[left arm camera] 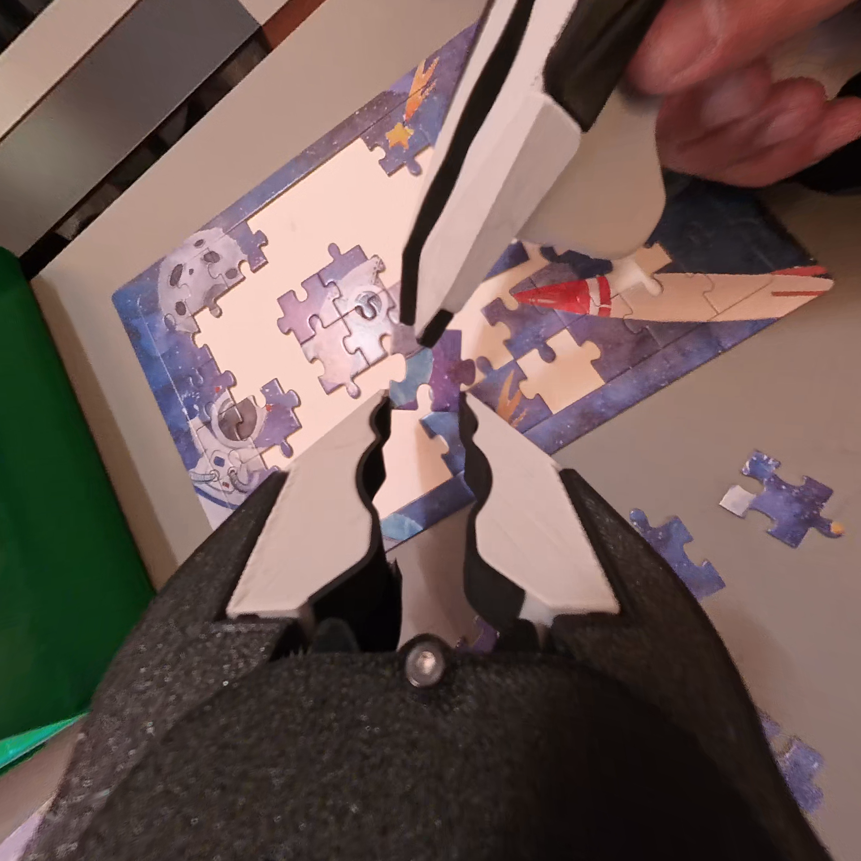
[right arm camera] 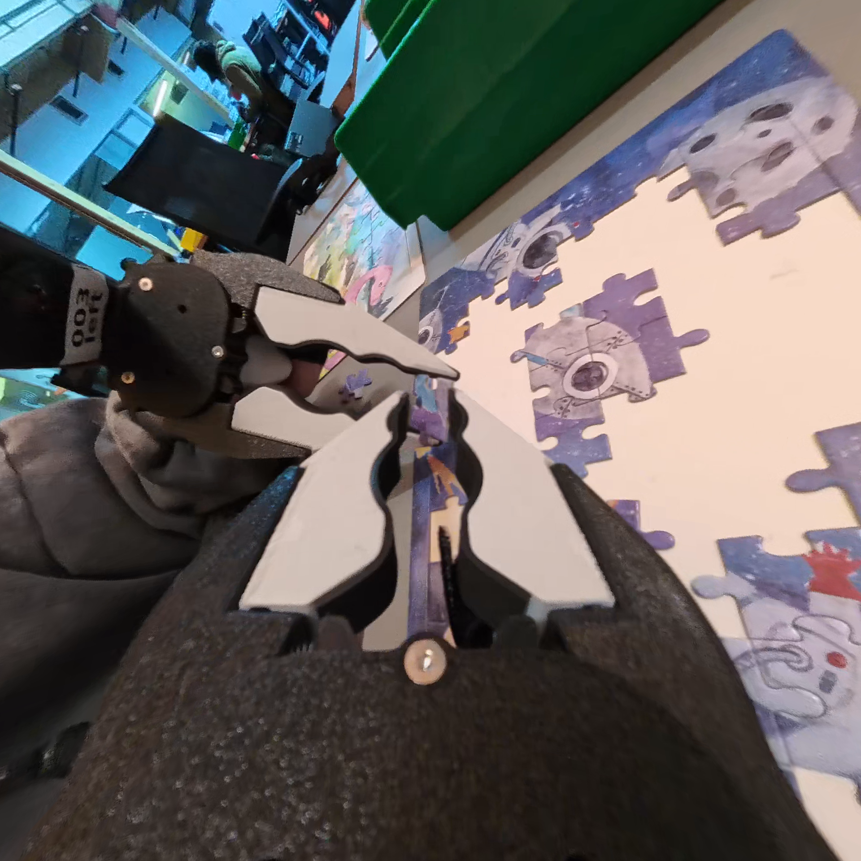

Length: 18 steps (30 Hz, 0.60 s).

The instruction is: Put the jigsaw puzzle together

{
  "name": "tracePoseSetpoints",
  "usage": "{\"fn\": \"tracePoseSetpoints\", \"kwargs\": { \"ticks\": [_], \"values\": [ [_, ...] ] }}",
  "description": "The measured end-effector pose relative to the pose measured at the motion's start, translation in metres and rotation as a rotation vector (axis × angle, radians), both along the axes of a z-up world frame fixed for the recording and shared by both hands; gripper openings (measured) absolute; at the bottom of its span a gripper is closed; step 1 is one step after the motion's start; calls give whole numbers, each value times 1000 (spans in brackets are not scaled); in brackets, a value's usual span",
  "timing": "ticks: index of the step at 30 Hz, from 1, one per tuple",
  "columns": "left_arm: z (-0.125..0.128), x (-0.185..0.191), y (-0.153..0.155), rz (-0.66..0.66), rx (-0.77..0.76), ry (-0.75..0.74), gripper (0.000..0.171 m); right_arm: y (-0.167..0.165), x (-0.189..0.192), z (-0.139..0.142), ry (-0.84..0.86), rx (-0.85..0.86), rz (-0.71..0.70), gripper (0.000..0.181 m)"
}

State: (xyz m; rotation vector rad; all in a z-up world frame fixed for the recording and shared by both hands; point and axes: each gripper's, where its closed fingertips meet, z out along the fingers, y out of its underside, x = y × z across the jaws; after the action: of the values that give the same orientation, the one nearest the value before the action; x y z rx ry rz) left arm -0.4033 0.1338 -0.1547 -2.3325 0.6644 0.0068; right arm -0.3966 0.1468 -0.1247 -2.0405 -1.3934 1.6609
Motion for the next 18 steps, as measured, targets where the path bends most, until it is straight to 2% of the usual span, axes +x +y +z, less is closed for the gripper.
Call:
{"fn": "tracePoseSetpoints", "kwargs": {
  "ticks": [6, 7, 9, 10, 12, 18],
  "values": [
    [12, 7, -5, -78, 74, -6, 29, 0, 7, 4, 13, -102, 16, 0],
    [15, 9, -6, -87, 82, -6, 29, 1, 8, 4, 14, -114, 12, 0],
    [18, 10, -7, -101, 95, -6, 29, 4, 8, 6, 32, -134, -10, 16],
    [19, 10, -8, -104, 99, -7, 29, -1, 8, 9, 41, -162, 13, 17],
    [18, 8, -9, -101, 94, -9, 29, -14, 11, 9, 30, -182, 81, 4],
    [14, -10, -5, -18, 83, -31, 29, -17, 6, 4, 3, -157, 57, 2]
  ]
}}
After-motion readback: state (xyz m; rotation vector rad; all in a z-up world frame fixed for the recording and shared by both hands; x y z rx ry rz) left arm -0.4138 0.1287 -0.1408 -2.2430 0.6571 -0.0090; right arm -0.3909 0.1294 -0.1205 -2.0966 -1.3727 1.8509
